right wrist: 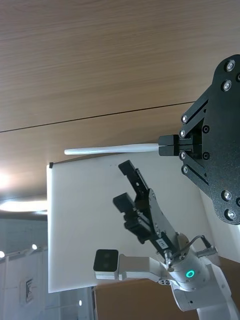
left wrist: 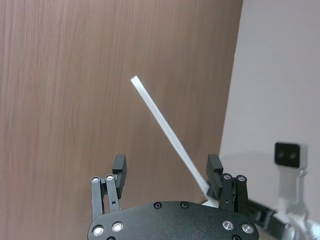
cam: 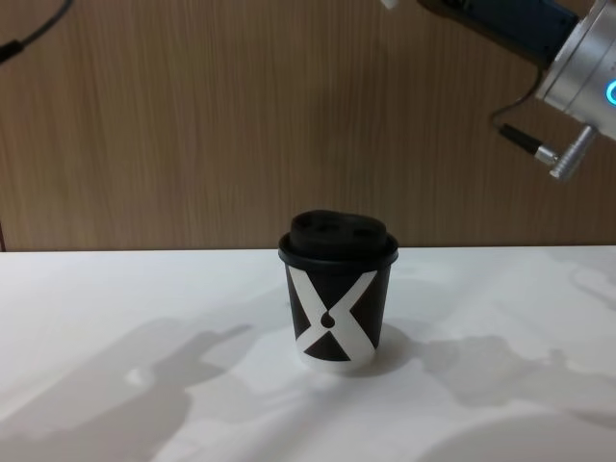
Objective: Pick up the straw with one hand, pass it to the other hand, and insert it into the cup.
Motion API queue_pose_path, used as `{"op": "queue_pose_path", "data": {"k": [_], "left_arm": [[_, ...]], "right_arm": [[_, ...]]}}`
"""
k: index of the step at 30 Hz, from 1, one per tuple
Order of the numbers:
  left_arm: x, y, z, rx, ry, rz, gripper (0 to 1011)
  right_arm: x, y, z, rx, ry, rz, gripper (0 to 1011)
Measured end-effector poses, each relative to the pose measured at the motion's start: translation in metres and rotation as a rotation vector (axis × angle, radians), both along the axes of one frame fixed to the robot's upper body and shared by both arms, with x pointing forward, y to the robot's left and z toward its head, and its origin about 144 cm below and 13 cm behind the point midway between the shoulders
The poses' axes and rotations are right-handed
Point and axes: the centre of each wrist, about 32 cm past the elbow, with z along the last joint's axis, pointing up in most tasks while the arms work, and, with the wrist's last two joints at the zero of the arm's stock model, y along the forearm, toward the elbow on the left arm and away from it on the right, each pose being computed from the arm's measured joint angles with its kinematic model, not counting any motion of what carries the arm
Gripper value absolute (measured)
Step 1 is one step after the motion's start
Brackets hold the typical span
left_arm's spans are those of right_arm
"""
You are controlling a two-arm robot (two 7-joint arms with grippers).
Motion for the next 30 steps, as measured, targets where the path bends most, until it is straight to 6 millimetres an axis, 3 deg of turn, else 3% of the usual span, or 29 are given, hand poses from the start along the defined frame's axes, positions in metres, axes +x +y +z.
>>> {"op": "queue_pose_path", "data": {"k": [30], "left_arm": [[0.029, -0.016, -0.012, -0.227, 0.182, -0.264, 1003]], "right_arm": [[0.0, 0.0, 0.0, 0.001, 0.0, 0.0, 5]]}}
